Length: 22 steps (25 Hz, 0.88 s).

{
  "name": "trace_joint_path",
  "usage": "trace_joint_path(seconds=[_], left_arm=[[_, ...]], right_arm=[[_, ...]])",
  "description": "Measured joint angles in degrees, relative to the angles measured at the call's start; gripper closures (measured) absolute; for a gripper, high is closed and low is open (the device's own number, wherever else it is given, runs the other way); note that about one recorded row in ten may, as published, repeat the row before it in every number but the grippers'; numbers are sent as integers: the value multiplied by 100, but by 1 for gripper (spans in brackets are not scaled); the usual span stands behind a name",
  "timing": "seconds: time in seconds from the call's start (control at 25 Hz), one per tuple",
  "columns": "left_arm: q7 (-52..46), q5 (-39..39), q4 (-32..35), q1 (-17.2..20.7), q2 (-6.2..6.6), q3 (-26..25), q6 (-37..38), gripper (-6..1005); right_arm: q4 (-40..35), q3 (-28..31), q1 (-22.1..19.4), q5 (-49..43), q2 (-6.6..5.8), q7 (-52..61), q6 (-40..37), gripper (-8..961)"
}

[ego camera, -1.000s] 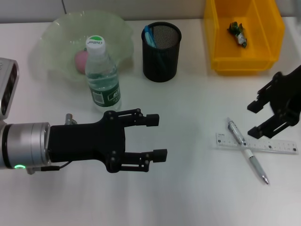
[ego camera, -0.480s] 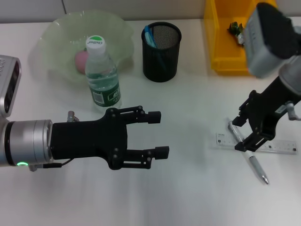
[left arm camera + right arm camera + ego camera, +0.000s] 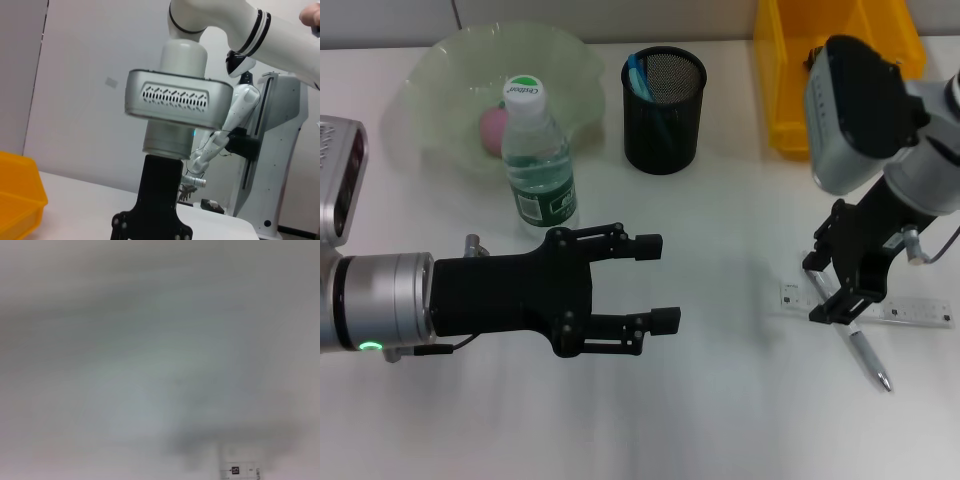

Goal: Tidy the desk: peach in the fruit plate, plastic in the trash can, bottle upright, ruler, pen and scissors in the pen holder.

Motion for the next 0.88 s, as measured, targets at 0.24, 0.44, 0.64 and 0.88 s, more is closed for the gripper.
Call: trace_joint_path(seconds=[0.24,0.44,0.64,0.88], left_arm=[[-1,-1,-6,-16,0,0,0,199],[-1,-5,-7,-42,0,0,-6,199],[45,-9,-7,-44,0,-8,-11,199],[75,-10,-7,-47,3,22,-1,199]], right_arm=[[94,-284,10,14,11,4,184,307],[100,-390,-20,15,19,14,330,309],[146,-445,-29,14,22,46,442,310],[347,-500,15,31,28,74,527,312]])
